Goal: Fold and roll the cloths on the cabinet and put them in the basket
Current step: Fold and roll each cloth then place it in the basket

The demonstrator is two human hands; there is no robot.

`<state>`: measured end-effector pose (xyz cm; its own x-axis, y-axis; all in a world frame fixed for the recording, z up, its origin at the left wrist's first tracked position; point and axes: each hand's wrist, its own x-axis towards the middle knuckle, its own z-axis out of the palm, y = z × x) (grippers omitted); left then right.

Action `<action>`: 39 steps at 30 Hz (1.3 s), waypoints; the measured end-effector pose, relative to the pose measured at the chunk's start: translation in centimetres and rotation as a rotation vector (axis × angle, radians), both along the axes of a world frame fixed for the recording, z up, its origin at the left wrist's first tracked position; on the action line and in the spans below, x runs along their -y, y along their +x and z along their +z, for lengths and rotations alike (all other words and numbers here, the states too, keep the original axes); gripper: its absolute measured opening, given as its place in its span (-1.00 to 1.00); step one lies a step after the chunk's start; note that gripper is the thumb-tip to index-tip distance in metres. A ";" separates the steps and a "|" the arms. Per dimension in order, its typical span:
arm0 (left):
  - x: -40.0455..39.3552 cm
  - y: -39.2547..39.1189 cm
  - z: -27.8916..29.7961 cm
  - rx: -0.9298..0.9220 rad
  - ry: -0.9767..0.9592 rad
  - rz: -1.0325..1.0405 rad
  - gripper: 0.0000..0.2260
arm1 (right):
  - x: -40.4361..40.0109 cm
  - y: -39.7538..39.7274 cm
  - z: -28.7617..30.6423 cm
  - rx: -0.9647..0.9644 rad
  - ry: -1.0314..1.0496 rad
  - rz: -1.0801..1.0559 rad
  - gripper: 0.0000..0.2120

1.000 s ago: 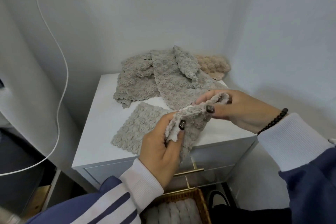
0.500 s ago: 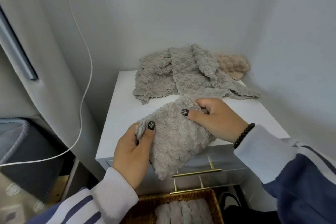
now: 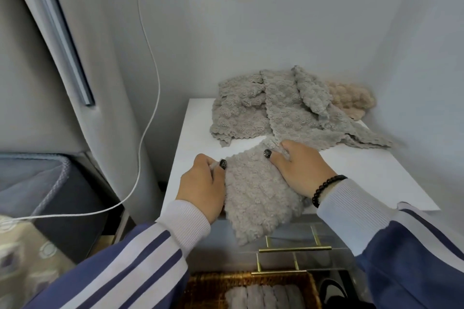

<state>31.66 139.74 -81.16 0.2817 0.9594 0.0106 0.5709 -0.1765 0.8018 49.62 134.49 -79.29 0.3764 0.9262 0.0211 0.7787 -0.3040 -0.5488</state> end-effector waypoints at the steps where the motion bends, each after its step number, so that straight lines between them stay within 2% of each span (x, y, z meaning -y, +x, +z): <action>1: -0.1 0.0 0.0 -0.021 0.012 -0.004 -0.90 | -0.2 -0.1 0.2 0.009 0.025 0.005 -0.64; 7: -1.4 -0.1 0.3 -0.146 0.005 -0.019 -0.86 | -1.5 -0.1 -0.7 0.065 0.003 -0.019 -0.58; 10: -1.6 0.0 0.8 -0.133 0.010 -0.016 -0.84 | -1.8 -0.1 -1.0 0.083 -0.011 -0.061 -0.56; 12: -1.0 0.3 1.2 -0.053 -0.024 0.000 -0.76 | -1.8 0.0 -0.9 0.068 -0.006 -0.085 -0.55; 15: 0.3 0.6 1.2 0.018 -0.082 -0.012 -0.51 | -1.7 0.1 -1.0 0.039 -0.004 -0.107 -0.56; 18: 0.6 0.4 0.7 -0.057 0.005 -0.051 -0.40 | -1.2 -0.1 -0.9 -0.013 0.050 -0.152 -0.72; 20: 0.5 0.1 0.5 -0.141 0.091 -0.066 -0.37 | -0.6 -0.5 -0.5 0.089 0.268 -0.151 -0.77; 22: 0.4 -0.1 0.3 -0.187 0.313 -0.076 -0.40 | -0.1 -0.9 0.2 0.222 0.518 -0.008 -0.77; 24: 0.9 -0.1 0.6 -0.139 0.518 -0.106 -0.47 | 0.4 -1.2 0.4 0.243 0.581 0.154 -0.71; 25: 1.3 0.1 0.8 -0.103 0.535 -0.142 -0.48 | 0.7 -1.2 0.2 0.221 0.550 0.204 -0.68; 28: 3.1 1.3 0.7 -0.086 0.410 -0.280 -0.46 | 1.2 -1.2 -1.4 0.175 0.366 0.290 -0.62; 29: 3.4 1.8 0.3 -0.159 0.370 -0.320 -0.44 | 1.3 -1.3 -2.0 0.186 0.298 0.319 -0.60; 32: 3.3 2.3 -1.2 -0.556 0.315 -0.353 -0.24 | 1.5 -1.1 -2.7 0.212 0.125 0.335 -0.56; 33: 3.1 2.3 -1.5 -0.623 0.319 -0.353 -0.19 | 1.5 -0.9 -2.6 0.214 0.079 0.330 -0.54; 37: 2.6 2.1 -1.6 -0.695 0.300 -0.380 -0.28 | 1.7 -0.2 -2.6 0.224 -0.052 0.295 -0.48; 39: 2.6 1.8 -1.5 -0.717 0.323 -0.381 -0.24 | 1.6 -0.1 -2.7 0.175 -0.070 0.277 -0.46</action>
<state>33.41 137.12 -82.66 0.6256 0.7792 -0.0375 0.7745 -0.6146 0.1496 49.56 132.84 -81.99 0.1064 0.9943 -0.0040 0.9175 -0.0997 -0.3850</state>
